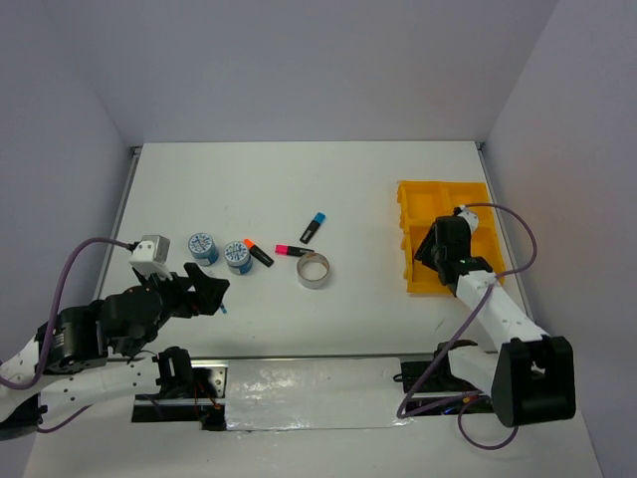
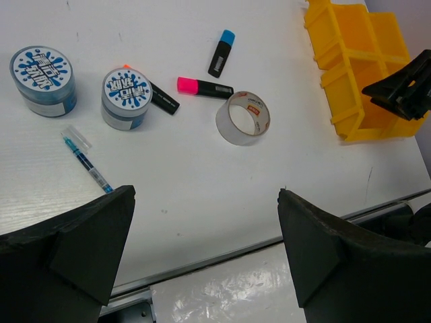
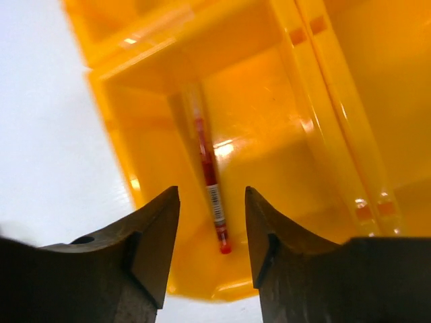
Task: Sort the stationery into containers
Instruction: Place the pen in the storage box, then pick up the pen from the center of the board.
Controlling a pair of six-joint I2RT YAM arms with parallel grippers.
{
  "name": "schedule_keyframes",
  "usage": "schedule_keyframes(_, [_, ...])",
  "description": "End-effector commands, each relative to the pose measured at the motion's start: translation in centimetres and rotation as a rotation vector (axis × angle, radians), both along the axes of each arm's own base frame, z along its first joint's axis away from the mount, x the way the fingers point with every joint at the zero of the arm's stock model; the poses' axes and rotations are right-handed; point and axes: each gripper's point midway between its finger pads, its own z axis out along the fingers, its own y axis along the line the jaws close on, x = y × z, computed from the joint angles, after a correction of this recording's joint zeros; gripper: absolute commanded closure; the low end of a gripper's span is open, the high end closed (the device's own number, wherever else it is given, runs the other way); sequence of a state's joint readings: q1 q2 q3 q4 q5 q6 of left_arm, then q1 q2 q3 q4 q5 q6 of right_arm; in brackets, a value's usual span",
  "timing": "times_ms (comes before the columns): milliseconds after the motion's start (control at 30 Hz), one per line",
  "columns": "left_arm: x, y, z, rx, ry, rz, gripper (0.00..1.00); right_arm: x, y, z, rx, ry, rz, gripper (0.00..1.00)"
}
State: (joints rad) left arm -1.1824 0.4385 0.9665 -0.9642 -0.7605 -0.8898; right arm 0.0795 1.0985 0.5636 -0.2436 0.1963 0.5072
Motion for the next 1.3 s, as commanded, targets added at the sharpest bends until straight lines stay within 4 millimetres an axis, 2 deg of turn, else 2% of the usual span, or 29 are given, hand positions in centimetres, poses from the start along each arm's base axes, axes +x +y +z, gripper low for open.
schedule_keyframes(0, [0.2,0.0,0.6,-0.025,-0.021,0.009,0.01,0.5,0.1,5.4,0.017,-0.153,0.008,0.48])
schedule_keyframes(67, [0.3,0.7,0.3,-0.046,0.004,0.064,0.01,0.1,0.4,7.5,0.026,-0.204,0.027,0.43])
schedule_keyframes(100, [0.7,1.5,0.1,-0.044,0.002,0.12,0.01,-0.4,0.6,9.8,0.03,-0.269,0.047,0.4])
schedule_keyframes(133, [0.6,2.2,-0.8,-0.014,0.024,0.155,0.01,-0.8,1.4,11.2,0.05,-0.308,0.089,0.29])
schedule_keyframes(167, [0.7,2.5,-1.2,-0.054,0.052,0.207,0.01,-1.3,1.7,11.9,0.055,-0.326,0.107,0.27])
schedule_keyframes(200, [0.7,2.9,-1.6,-0.057,0.066,0.241,0.01,-2.0,2.6,14.5,0.064,-0.404,0.145,0.23])
schedule_keyframes(267, [0.8,3.5,-3.6,-0.058,0.11,0.325,0.01,-2.9,4.0,16.4,0.087,-0.451,0.212,0.14])
schedule_keyframes(300, [0.8,3.5,-4.5,-0.05,0.126,0.344,0.01,-3.6,5.6,17.3,0.108,-0.48,0.274,0.01])
schedule_keyframes(333, [0.7,3.3,-5.2,-0.054,0.146,0.361,0.01,-4.0,6.7,17.8,0.124,-0.489,0.321,0.0])
schedule_keyframes(367, [0.7,3.1,-6.5,-0.064,0.173,0.387,0.01,-4.4,7.6,17.8,0.129,-0.481,0.353,0.0])
schedule_keyframes(400, [0.8,2.7,-7.3,-0.045,0.19,0.396,0.01,-5.0,10.1,18.0,0.148,-0.469,0.444,0.0])
schedule_keyframes(467, [0.8,1.9,-8.4,-0.052,0.222,0.418,0.01,-5.4,12.0,18.1,0.131,-0.445,0.493,0.0])
schedule_keyframes(500, [0.8,1.7,-9.0,-0.022,0.234,0.433,0.01,-5.2,13.5,16.9,0.118,-0.395,0.528,0.0])
schedule_keyframes(533, [0.8,1.8,-9.4,-0.013,0.247,0.458,0.01,-6.1,15.8,16.5,0.114,-0.371,0.605,0.0])
schedule_keyframes(567, [0.8,1.7,-9.9,-0.037,0.269,0.498,0.01,-6.0,16.3,16.5,0.089,-0.36,0.601,0.0])
schedule_keyframes(600, [0.7,1.9,-10.4,-0.018,0.28,0.517,0.01,-5.8,17.4,15.1,0.063,-0.307,0.62,0.0])
schedule_keyframes(667, [0.6,1.7,-11.9,0.018,0.317,0.545,0.01,-6.3,20.4,14.3,0.06,-0.273,0.703,0.0])
schedule_keyframes(733, [1.6,1.2,-13.4,0.031,0.346,0.58,0.01,-6.7,22.1,14.1,0.072,-0.274,0.749,0.0])
schedule_keyframes(767, [2.0,1.8,-14.8,0.101,0.412,0.591,0.01,-6.8,23.2,13.9,0.077,-0.269,0.77,0.0])
schedule_keyframes(800, [3.8,0.2,-14.9,0.029,0.417,0.568,0.01,-6.9,23.6,13.7,0.077,-0.264,0.776,0.0])
schedule_keyframes(833, [4.6,0.3,-15.8,0.036,0.45,0.553,0.03,-6.8,23.8,13.7,0.077,-0.262,0.776,0.0])
schedule_keyframes(867, [4.5,1.4,-18.3,0.085,0.551,0.545,0.09,-6.9,24.1,13.7,0.077,-0.258,0.78,0.0])
schedule_keyframes(900, [4.8,1.5,-18.9,0.084,0.571,0.55,0.09,-6.9,24.2,13.8,0.078,-0.261,0.781,0.0])
schedule_keyframes(1000, [5.4,2.1,-20.1,0.099,0.597,0.591,0.09,-7.1,23.9,13.5,0.078,-0.263,0.781,0.0])
schedule_keyframes(1133, [6.4,1.6,-21.3,0.115,0.639,0.602,0.13,-7.5,23.2,12.8,0.064,-0.263,0.783,0.0])
schedule_keyframes(1267, [5.7,2.6,-22.8,0.169,0.702,0.678,0.22,-7.7,22.5,12.1,0.048,-0.266,0.781,0.0])
